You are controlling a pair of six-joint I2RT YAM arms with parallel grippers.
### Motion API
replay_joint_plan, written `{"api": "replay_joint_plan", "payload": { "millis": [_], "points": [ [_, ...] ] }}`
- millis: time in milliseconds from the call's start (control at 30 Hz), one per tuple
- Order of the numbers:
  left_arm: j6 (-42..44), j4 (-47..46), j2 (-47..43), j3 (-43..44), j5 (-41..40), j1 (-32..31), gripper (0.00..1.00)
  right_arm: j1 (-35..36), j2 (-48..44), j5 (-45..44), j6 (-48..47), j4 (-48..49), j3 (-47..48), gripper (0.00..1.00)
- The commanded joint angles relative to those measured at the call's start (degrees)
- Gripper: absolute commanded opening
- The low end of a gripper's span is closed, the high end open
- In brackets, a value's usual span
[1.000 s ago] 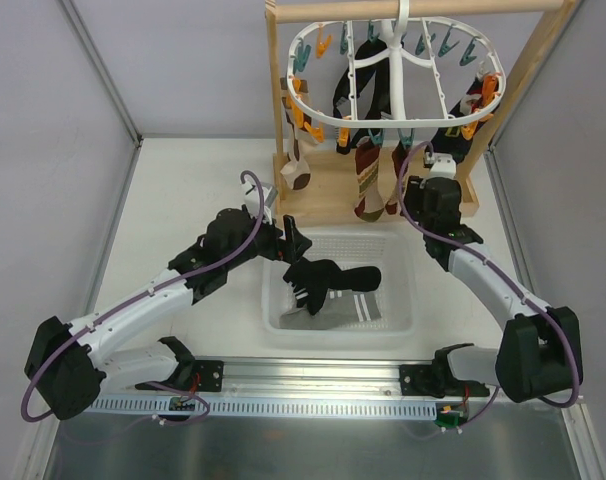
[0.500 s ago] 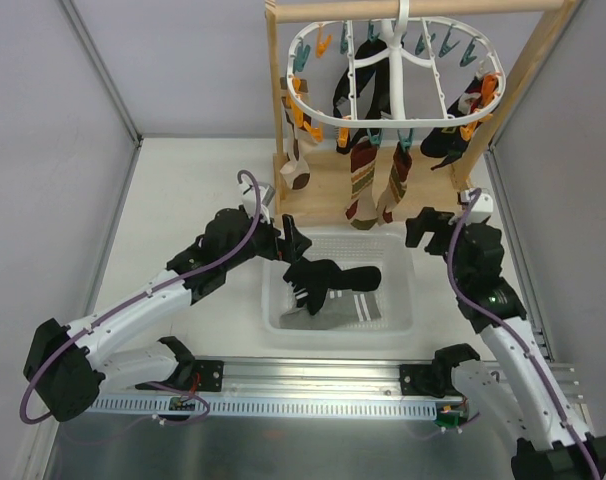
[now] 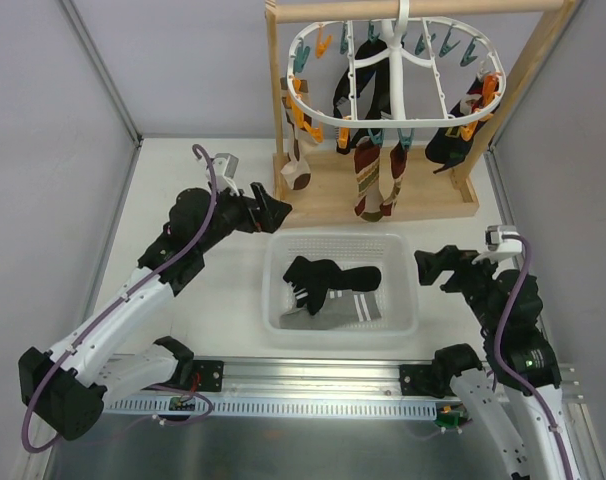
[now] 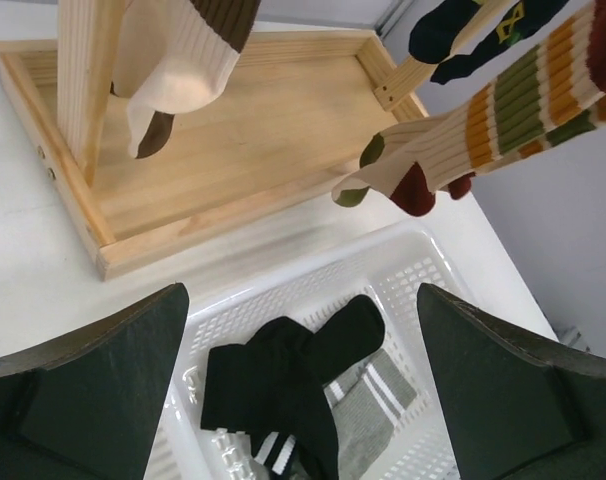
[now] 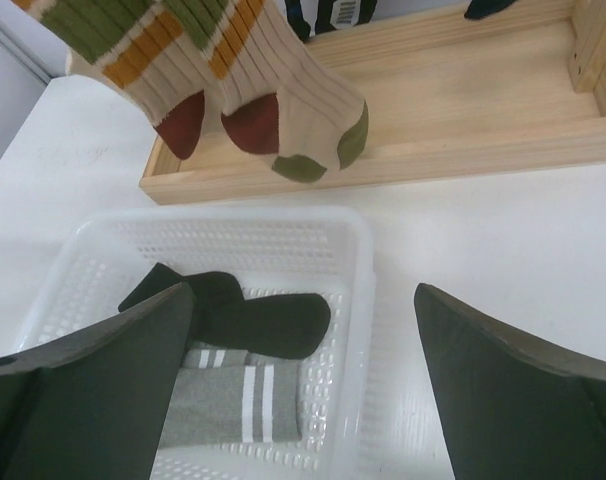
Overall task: Clip the socks to the hanger
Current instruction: Reset both arms
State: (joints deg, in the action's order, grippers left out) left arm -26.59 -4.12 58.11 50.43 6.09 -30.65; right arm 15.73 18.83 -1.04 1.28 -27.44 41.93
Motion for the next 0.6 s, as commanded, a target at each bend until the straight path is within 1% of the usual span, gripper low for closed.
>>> {"api": "replay_joint_plan", "payload": {
  "millis": [0,33,67,133,167,267,300,367,433,567],
  "points": [
    [0.13,0.77,-3.69,-2.42,2.09,0.16,0.99,0.18,-2.65,1.39,2.93,-6.3,0.88,0.97],
    [0.05,0.95,-5.96,-3.84,2.0,0.16,0.99,0.1,-4.66,-0.52,3.55,-6.57,-0.43,0.97],
    [0.05,1.22,-7.38,-6.9,1.48,0.16,0.99,0.09,-6.16,-0.8,3.9,-6.66,-1.49,0.97],
    [-0.48,2.01,-11.67,-9.99,-0.11,0.16,0.99,0.09,-8.8,-0.63,4.87,-6.31,-3.25,0.97],
    [-0.74,2.62,-13.27,-12.7,-0.72,0.16,0.99,0.09,-11.77,-0.11,5.05,-6.22,-5.17,0.97],
    [-1.71,5.78,-19.24,-16.67,-1.25,0.16,0.99,0.09,-16.44,-0.98,6.45,-6.57,-7.47,0.97],
    [-2.23,6.92,-22.48,-17.64,-1.95,0.24,0.99,0.09,-17.5,-1.24,6.63,-6.92,-7.91,0.97],
    [-5.12,7.02,-25.66,-20.53,-3.35,0.16,0.99,0.18,-19.95,-0.46,6.46,-6.84,-9.05,0.97],
    [-6.71,6.93,-29.26,-21.87,-5.89,0.16,0.99,0.18,-20.85,0.33,6.72,-6.75,-9.59,0.97],
    [-7.34,6.93,-32.18,-23.19,-5.91,0.16,0.99,0.09,-21.55,-1.76,8.12,-8.85,-9.59,0.97]
  ]
}}
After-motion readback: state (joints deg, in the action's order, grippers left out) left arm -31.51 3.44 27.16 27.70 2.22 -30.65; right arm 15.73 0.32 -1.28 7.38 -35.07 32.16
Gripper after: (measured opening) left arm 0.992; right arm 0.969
